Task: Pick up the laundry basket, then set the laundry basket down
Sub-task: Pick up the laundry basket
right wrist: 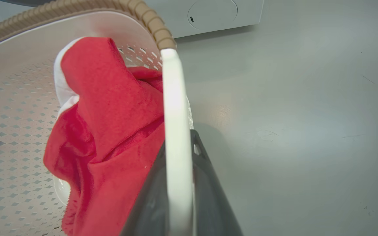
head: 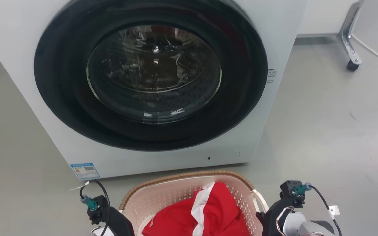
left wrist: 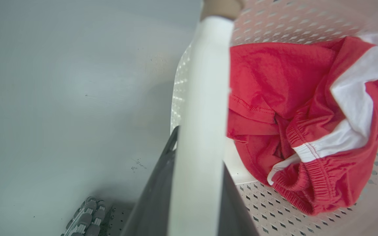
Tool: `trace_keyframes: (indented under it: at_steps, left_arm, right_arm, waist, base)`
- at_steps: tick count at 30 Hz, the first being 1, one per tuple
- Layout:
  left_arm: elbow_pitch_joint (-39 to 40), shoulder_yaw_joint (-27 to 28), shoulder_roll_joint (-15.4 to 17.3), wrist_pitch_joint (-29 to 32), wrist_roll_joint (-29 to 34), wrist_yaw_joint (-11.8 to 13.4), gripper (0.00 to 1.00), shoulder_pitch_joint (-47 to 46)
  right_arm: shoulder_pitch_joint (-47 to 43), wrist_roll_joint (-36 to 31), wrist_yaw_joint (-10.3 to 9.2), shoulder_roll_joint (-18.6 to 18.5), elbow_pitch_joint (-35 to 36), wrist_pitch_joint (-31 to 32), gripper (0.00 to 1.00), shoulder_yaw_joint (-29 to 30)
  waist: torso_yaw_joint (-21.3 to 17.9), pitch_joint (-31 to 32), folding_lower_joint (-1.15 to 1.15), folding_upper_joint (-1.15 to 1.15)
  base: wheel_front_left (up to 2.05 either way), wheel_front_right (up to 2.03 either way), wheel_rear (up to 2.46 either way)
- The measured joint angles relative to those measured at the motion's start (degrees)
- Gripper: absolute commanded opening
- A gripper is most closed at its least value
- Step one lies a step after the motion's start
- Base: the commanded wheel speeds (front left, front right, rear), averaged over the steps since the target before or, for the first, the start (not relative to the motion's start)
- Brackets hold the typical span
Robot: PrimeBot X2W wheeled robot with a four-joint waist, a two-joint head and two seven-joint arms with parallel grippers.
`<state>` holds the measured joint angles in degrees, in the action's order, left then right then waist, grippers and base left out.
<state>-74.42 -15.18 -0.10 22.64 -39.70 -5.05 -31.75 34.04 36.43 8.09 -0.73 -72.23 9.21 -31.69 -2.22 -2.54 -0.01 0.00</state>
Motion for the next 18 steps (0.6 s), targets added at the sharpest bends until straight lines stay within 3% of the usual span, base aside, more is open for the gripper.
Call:
trace_keyframes:
  at_steps: [18]
  left_arm:
    - [-0.31, 0.02, 0.11, 4.54, -0.15, 0.86, 0.00, 2.55]
  right_arm:
    - [-2.70, 4.04, 0.00, -0.01, 0.51, 6.12, 0.00, -0.36]
  waist:
    - [-0.81, 5.10, 0.01, 0.00]
  base:
    - [0.00, 0.00, 0.00]
